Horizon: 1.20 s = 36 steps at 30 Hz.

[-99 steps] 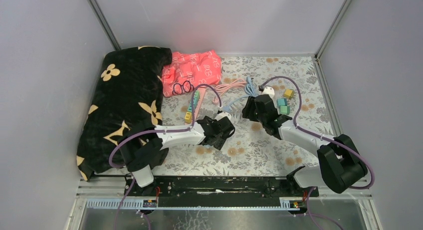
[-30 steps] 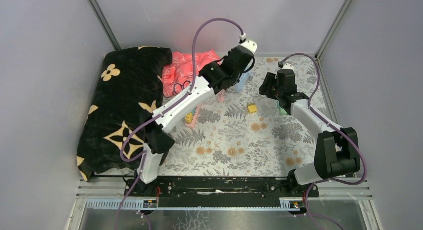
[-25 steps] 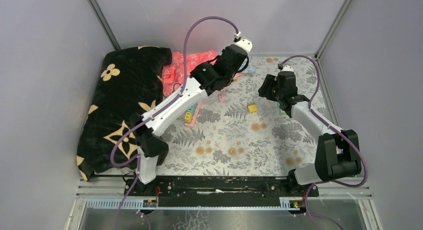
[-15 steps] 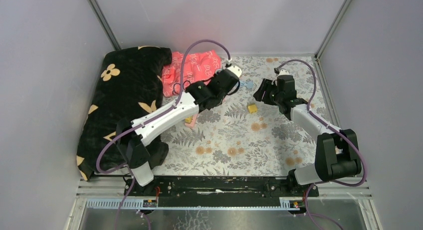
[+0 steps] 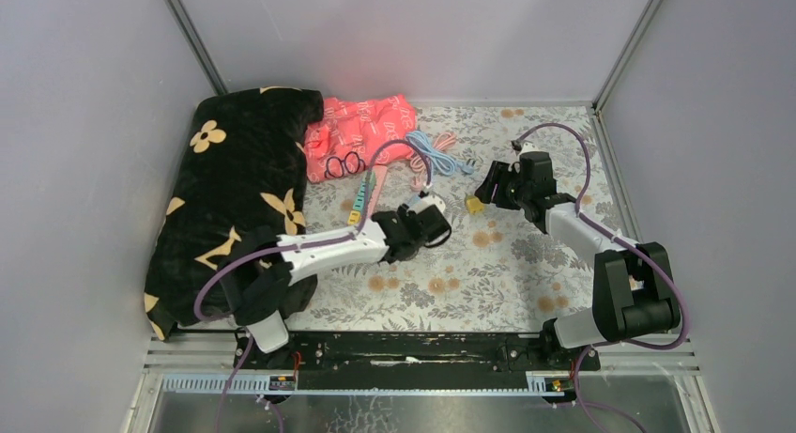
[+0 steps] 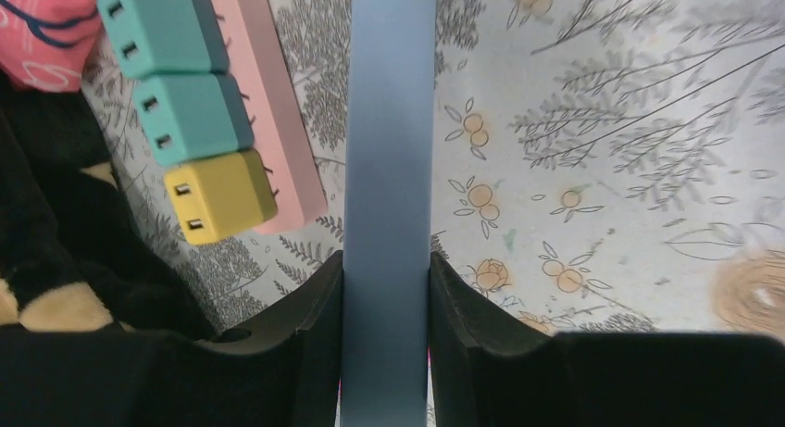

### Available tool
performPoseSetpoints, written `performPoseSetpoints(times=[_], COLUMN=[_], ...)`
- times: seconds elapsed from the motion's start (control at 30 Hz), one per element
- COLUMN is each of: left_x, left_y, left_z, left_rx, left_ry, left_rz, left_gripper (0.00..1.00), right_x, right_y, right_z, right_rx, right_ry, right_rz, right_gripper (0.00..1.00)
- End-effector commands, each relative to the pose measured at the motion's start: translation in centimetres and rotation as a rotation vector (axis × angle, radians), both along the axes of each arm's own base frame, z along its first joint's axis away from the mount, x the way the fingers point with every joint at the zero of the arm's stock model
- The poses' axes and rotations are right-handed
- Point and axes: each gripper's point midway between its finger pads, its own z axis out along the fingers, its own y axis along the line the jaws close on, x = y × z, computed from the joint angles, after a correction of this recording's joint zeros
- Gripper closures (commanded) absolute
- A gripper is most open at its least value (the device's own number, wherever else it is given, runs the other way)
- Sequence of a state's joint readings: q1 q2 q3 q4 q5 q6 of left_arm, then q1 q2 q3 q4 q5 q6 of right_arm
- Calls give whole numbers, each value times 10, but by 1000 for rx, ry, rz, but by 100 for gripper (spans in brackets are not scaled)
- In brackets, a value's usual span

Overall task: Insert the plug
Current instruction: Place the socket at the center of the board.

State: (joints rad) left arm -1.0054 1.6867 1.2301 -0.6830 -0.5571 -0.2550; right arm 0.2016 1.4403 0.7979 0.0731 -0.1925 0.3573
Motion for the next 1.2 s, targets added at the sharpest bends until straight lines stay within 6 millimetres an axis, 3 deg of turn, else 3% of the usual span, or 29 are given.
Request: performPoseSetpoints(times=[0.0,0.2,0.27,0.6,0.8,1.17], left_x=[8,1,-1,-31,-46,-45], left_y=[-5,-6,-9,-35,-52,-66], left_z=[-16,-48,-54,-89,-83,-32], left_rx=[21,152,179,211,141,-16], left_ry=[-122,-136,-141,-68,-25,-40], left_rz=[78,31,9,-107,-137,-110], left_gripper=[100,100,96,39,17,3], right_x=[8,7,6,4,4,8], right_y=[-4,-5,-5,-6,-6,-9], right_z=[10,7,5,-1,1,6], right_rx=[-18,-23,-25,-26,-27,-68], right_ry=[-58,-57,-51,-33,-28,-35], right_rz=[-1,-9,-10,-15,-13,6], right_gripper=[37,37,37,37,37,37])
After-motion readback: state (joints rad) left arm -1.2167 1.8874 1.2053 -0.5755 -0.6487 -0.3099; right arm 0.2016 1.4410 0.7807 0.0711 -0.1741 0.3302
